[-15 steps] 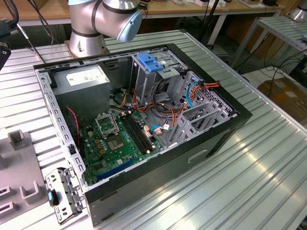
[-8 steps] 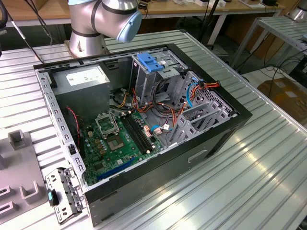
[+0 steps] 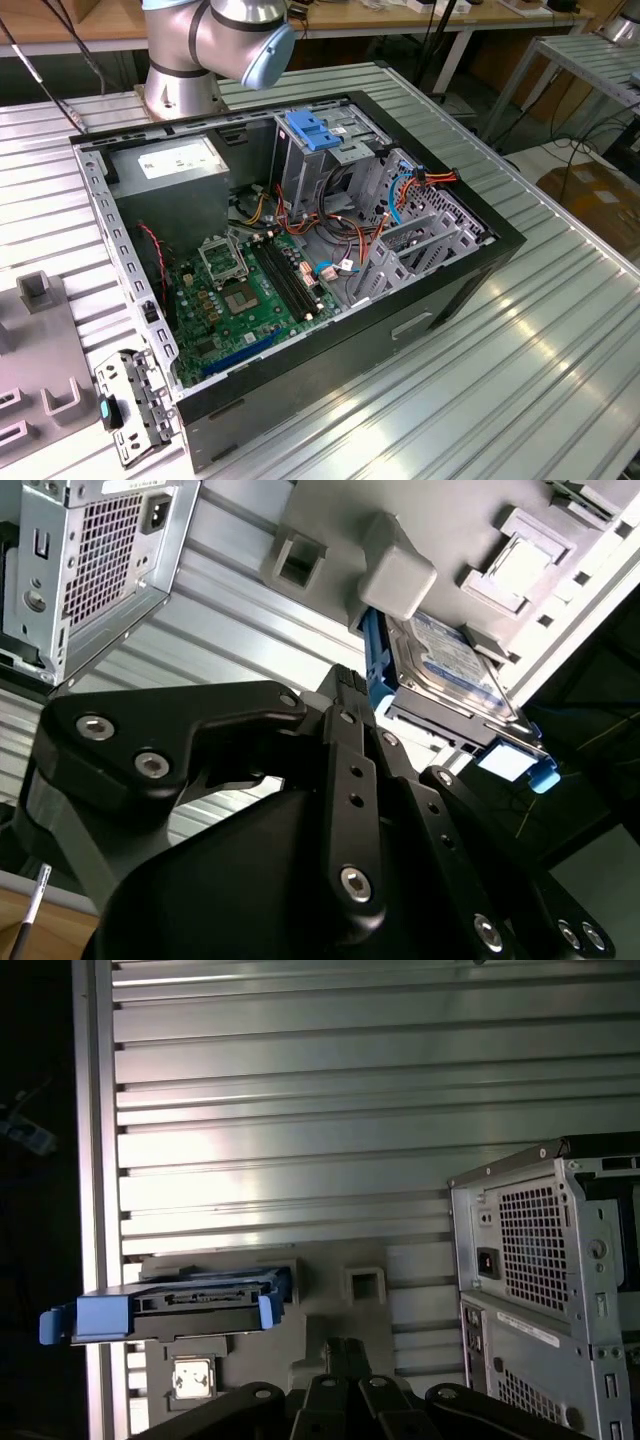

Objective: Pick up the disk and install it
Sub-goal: 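Reach for the disk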

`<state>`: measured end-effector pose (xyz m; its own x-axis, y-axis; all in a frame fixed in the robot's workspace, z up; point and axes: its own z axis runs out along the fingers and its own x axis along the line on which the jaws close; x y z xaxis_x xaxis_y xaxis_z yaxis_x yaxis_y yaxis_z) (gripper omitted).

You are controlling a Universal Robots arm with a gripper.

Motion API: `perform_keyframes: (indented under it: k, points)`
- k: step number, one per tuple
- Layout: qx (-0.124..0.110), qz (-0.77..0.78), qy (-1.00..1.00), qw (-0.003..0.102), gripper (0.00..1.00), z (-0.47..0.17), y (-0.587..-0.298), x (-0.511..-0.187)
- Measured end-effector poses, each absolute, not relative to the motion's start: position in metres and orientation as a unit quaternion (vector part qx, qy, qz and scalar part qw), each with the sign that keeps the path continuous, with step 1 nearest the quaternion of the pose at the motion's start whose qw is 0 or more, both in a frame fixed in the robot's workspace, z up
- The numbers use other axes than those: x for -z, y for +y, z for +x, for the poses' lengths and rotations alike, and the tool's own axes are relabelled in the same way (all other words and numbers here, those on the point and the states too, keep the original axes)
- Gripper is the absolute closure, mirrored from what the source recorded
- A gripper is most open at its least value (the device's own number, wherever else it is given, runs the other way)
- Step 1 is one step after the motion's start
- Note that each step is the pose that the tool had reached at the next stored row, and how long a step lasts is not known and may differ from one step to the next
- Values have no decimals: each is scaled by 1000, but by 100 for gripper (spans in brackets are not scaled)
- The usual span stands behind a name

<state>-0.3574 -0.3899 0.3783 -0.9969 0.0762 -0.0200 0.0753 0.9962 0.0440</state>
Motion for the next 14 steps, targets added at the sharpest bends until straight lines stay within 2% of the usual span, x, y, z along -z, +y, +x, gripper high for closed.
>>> perform_keyframes:
  k: [14]
  points:
    - [-22,38,999,11,89,-395,-384,-378]
